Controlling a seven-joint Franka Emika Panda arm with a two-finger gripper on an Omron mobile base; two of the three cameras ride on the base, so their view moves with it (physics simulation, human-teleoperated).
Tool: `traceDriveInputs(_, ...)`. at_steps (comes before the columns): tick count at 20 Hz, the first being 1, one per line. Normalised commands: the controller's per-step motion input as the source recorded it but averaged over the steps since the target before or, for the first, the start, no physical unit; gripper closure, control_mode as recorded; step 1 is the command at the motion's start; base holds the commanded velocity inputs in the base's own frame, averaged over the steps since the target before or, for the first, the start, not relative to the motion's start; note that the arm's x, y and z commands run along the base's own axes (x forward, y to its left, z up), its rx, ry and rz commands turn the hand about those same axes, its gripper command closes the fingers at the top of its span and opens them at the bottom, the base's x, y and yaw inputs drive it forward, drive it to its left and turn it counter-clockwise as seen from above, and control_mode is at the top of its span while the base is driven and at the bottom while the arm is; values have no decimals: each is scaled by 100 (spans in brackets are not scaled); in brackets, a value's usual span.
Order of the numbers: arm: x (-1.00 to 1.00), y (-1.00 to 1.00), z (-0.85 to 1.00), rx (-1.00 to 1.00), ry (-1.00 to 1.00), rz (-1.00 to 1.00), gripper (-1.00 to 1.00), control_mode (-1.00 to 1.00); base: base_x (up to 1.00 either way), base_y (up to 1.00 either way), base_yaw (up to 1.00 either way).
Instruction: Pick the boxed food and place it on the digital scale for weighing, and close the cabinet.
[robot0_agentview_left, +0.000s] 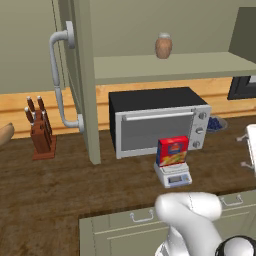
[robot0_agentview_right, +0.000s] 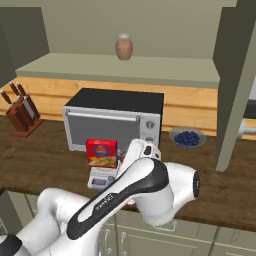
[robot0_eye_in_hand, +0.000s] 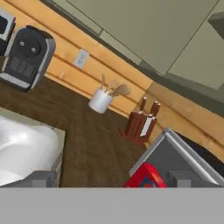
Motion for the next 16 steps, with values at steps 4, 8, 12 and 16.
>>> traceDriveInputs(4,-36,100,43,-28,13,-28,-100,-100,0,0,0)
traceDriveInputs(8,-42,100,89,-20,19,-31,-100,-100,0,0,0)
traceDriveInputs(12,-46,97,100,-11,13,-44,-100,-100,0,0,0)
traceDriveInputs(16,-10,72,93,-16,11,-33,-100,-100,0,0,0)
